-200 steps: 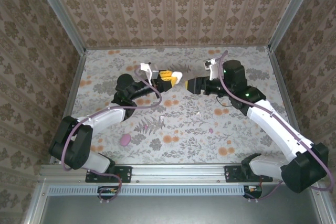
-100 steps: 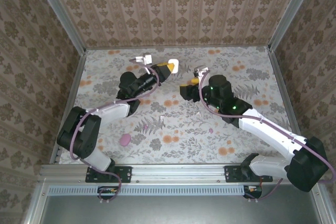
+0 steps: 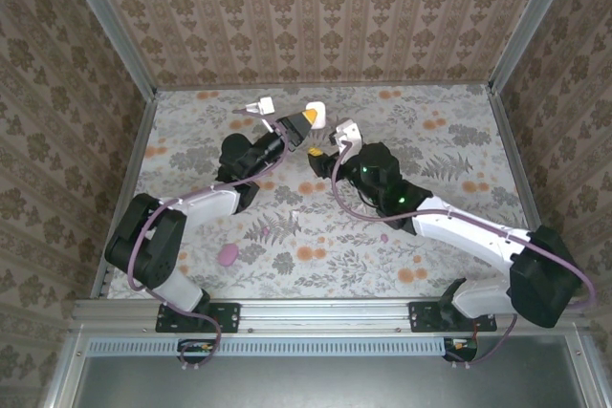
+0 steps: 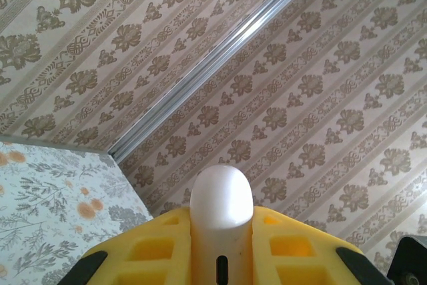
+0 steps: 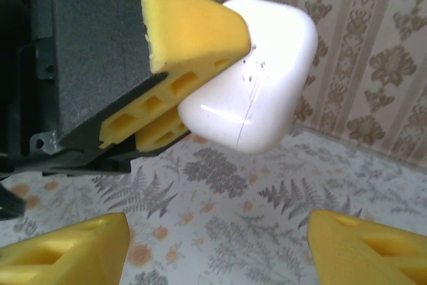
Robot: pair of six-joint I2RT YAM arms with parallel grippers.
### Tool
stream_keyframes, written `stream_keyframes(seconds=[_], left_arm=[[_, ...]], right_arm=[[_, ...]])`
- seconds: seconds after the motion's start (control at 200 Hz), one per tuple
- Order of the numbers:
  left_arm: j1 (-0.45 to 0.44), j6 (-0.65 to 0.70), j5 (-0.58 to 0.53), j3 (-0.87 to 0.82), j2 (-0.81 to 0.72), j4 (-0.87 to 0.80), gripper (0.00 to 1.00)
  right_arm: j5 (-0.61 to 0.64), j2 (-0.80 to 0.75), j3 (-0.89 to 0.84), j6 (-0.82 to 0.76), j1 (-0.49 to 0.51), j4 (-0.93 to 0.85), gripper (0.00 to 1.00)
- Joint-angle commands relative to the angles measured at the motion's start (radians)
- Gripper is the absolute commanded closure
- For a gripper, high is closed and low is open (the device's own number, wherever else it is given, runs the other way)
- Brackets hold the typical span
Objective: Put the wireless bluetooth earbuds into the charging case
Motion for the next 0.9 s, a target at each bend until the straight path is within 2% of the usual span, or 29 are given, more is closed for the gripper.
stream_keyframes(seconds=[0.0, 0.09, 0.18, 0.375, 0.43, 0.515, 0.7, 0.895], left_arm=[[-0.007, -0.045, -0.012, 0.036, -0.008, 0.062, 0.89], [-0.008, -0.05, -0.012, 0.033, -0.011, 0.059, 0.89], [-0.008, -0.058, -0.003, 0.034, -0.012, 0.06, 0.89], [-0.011, -0.076, 0.014, 0.038, -0.012, 0.063, 0.89], [-0.011, -0.079, 0.03, 0.041, -0.013, 0.059, 0.89], [-0.011, -0.083, 0.048, 0.039, -0.016, 0.055, 0.89], [-0.011, -0.075, 0.079, 0.032, -0.017, 0.046, 0.89], [-0.005, -0.056, 0.077, 0.026, -0.021, 0.048, 0.89]], right_arm=[[0.069, 0.014, 0.025, -0.072, 0.004, 0.169, 0.32], [0.07, 0.039, 0.048, -0.11, 0.004, 0.165, 0.3], [0.062, 0.057, 0.042, -0.148, 0.004, 0.23, 0.35], [0.055, 0.105, 0.055, -0.222, 0.003, 0.274, 0.33], [0.096, 0.114, 0.071, -0.233, 0.002, 0.261, 0.35], [0.088, 0.111, 0.063, -0.259, -0.002, 0.294, 0.4], [0.111, 0.074, 0.04, -0.213, -0.029, 0.311, 0.42], [0.089, -0.005, 0.012, -0.121, -0.067, 0.228, 0.42]])
